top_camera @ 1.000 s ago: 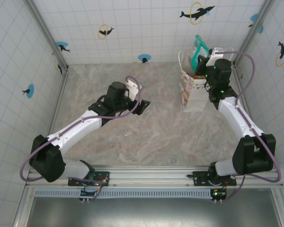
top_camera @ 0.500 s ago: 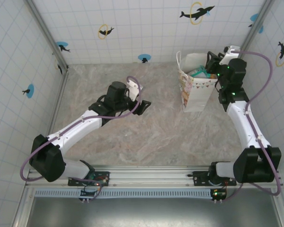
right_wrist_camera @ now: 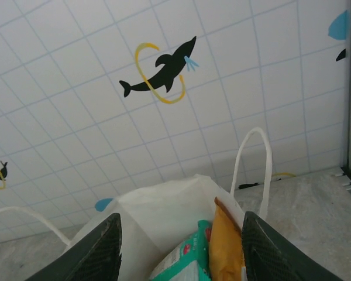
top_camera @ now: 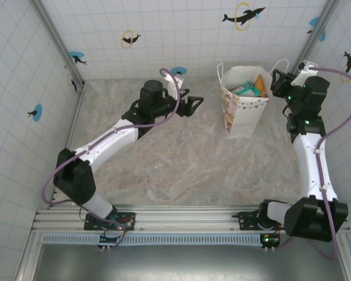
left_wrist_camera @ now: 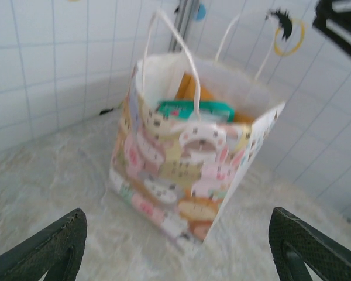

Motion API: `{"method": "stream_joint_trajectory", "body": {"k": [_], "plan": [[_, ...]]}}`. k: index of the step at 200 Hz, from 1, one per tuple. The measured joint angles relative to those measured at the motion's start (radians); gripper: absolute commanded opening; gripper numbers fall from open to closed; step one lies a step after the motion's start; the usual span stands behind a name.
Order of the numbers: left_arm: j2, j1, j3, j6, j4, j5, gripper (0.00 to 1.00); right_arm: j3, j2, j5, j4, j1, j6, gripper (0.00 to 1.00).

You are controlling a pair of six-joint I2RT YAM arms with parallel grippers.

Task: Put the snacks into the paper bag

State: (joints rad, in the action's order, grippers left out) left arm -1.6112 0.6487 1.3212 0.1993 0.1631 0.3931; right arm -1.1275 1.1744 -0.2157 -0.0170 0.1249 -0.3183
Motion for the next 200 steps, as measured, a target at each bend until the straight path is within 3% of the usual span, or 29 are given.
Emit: {"method": "stream_joint_trajectory", "body": {"k": [59,123,168,181,200], "plan": [[-0.185,0.002,0.108,0.252,0.204,0.056,0.79,0.168,-0.097,-0.176,-0.09,0.067,-0.129,0.56],[-0.349,0.008,0.239,0.482,0.395,0.119,0.76,0.257,-0.124,-0.27,-0.141,0.08,-0.218,0.56],[-0.444,0.011,0.335,0.573,0.463,0.127,0.74,0.279,-0.157,-0.297,-0.15,0.085,-0.243,0.56],[-0.468,0.012,0.355,0.589,0.47,0.127,0.69,0.282,-0.158,-0.303,-0.15,0.087,-0.248,0.56],[-0.494,0.013,0.372,0.609,0.483,0.129,0.5,0.282,-0.158,-0.314,-0.15,0.092,-0.251,0.56]]}}
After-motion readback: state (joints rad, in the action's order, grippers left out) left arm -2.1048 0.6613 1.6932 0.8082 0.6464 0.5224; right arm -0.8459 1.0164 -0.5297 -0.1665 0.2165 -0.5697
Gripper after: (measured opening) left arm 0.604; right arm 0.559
